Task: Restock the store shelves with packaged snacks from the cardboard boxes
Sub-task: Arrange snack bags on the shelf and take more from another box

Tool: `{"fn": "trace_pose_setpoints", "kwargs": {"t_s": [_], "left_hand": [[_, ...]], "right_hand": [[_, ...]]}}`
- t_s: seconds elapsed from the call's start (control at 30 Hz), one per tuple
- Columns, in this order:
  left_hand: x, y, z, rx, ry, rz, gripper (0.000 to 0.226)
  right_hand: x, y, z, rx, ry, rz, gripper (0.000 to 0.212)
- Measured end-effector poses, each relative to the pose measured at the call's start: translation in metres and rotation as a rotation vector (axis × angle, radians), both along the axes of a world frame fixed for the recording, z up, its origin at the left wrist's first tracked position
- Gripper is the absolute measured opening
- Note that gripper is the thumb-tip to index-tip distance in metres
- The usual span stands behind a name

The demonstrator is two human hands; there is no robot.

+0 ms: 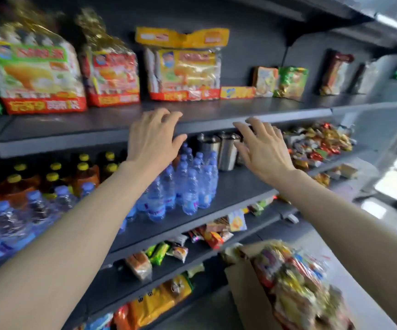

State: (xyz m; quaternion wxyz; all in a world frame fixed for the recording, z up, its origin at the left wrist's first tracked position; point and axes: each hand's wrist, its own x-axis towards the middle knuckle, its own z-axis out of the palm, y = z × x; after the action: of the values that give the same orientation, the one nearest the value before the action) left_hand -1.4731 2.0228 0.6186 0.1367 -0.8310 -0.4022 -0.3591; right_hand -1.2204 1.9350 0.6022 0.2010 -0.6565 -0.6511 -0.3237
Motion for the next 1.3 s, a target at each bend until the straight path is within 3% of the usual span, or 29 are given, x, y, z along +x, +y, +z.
{"fn": "trace_pose_setpoints", "kwargs": {"t_s": [0.37,0.8,1.3], "left_hand": [[0.201,-0.041,-0.132,-0.161,0.068,-0.304,0.046],[0.431,-0.060,-0.338,-0.640,0.409,-0.416,0.055],[0.485,-0.050,-0.569,-1.199,0.768,-0.294,0.073]], "right_hand": [[0.186,-0.111,-0.135,-0.128,0.220,-0.259,0.048],[0.426,-0.168,-0.325,-0.429,0.609,-0.566,0.049],[0.505,-0.141,-0.541,-0.673,1.173,-0.820,0.054]]}}
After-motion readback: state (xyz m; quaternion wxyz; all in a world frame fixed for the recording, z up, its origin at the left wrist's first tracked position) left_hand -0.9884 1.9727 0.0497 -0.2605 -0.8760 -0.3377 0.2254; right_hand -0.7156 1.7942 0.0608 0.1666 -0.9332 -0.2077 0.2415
